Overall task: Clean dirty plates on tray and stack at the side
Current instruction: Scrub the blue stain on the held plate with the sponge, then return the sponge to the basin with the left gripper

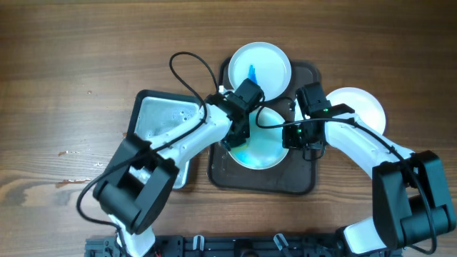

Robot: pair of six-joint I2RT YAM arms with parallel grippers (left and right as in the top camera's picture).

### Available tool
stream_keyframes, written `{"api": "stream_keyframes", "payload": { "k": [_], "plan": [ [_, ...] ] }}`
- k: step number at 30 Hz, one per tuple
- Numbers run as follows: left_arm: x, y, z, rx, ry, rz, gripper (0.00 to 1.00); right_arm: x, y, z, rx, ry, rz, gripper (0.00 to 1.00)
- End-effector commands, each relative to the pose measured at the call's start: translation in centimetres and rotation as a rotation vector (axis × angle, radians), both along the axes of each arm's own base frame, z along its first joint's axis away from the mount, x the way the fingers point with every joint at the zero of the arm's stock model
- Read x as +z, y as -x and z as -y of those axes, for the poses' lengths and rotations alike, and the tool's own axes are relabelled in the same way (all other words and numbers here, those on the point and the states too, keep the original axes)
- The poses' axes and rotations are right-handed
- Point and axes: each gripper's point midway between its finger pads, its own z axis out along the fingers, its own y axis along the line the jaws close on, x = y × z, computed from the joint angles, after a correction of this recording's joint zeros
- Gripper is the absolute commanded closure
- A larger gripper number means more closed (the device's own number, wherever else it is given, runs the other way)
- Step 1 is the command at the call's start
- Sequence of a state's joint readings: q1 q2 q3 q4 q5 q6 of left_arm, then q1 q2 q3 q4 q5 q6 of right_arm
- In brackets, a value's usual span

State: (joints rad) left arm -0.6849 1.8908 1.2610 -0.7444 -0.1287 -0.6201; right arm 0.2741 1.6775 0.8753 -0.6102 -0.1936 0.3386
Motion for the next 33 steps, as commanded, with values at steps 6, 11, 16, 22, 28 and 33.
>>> {"api": "stream_keyframes", "payload": {
  "k": [6, 11, 16, 22, 28, 33],
  "plan": [
    [10.2, -0.2, -0.6, 0.043, 0.298, 0.056, 0.96, -1.4, 1.0, 1.9, 0.009, 0.097, -0.035, 0.96],
    [13.2, 0.1, -8.5, 0.147, 0.174, 0.109, 0.96, -1.4, 0.9, 1.8, 0.009, 0.096, -0.033, 0.96],
    [10.4, 1.6, -14.9, 0.257, 0.032, 0.014, 0.96, -1.4, 0.9, 1.8, 0.009, 0.095, -0.03, 0.96],
    [3.4, 2.9, -18.9, 0.365, -0.023, -0.06, 0.96, -1.2, -0.3, 1.5, 0.032, 0.085, 0.021, 0.96],
    [3.0, 2.8, -19.0, 0.403, 0.062, -0.071, 0.77, -0.2, 0.1, 0.5, 0.04, 0.026, 0.006, 0.96],
    [6.6, 2.3, -18.8, 0.399, 0.101, 0.005, 0.46, 4.2, -0.4, 0.4, 0.04, 0.012, 0.062, 0.96]
  ]
}}
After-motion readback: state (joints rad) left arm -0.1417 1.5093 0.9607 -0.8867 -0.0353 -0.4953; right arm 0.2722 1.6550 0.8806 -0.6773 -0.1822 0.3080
